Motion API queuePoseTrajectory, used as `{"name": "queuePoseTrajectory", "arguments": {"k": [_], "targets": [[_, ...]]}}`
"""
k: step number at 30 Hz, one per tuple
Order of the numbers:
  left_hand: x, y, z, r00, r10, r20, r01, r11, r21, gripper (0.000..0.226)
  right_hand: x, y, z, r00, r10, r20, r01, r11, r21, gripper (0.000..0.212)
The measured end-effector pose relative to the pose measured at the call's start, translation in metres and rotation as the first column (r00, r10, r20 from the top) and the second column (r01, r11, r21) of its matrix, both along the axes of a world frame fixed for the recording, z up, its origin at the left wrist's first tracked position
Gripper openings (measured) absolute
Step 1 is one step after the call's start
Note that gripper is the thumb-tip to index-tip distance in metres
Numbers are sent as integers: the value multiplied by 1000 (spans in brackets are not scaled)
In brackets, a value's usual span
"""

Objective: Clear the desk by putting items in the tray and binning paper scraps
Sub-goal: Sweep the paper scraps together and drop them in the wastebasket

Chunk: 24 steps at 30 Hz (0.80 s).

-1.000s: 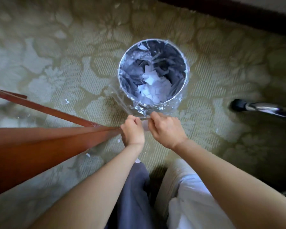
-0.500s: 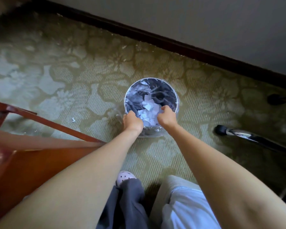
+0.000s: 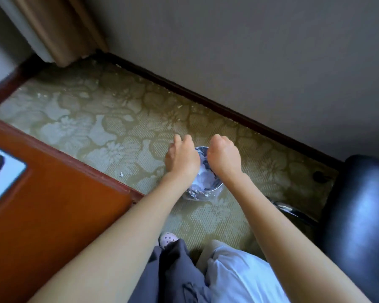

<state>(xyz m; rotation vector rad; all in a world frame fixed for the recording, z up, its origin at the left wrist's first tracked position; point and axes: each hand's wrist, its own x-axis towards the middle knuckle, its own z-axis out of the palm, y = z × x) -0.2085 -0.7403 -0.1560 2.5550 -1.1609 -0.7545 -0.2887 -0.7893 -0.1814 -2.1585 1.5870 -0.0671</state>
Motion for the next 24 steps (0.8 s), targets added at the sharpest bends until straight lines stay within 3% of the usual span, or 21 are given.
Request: {"name": "queuePoseTrajectory", "arguments": {"k": [3, 9, 16, 22, 24], "targets": [[39, 30, 70, 987, 27, 161, -15, 997, -71, 30, 43, 16, 71, 991, 133, 8, -131, 984, -121, 21], [109, 135, 127, 909, 308, 281, -288, 951, -110, 32, 134, 90, 142, 865, 486, 123, -440, 853, -282, 22], [123, 255, 115, 704, 626, 335, -599, 777, -194, 36, 185, 211, 128, 565, 786, 252, -712, 618, -333, 22], [111, 340, 79, 518, 742, 426, -724, 645, -244, 37, 196, 289, 84, 220, 938, 270, -853, 319, -413, 23], [106, 366, 66, 465, 764, 448, -755, 606, -249, 40, 200, 307, 77, 152, 953, 260, -890, 247, -384, 32]]}}
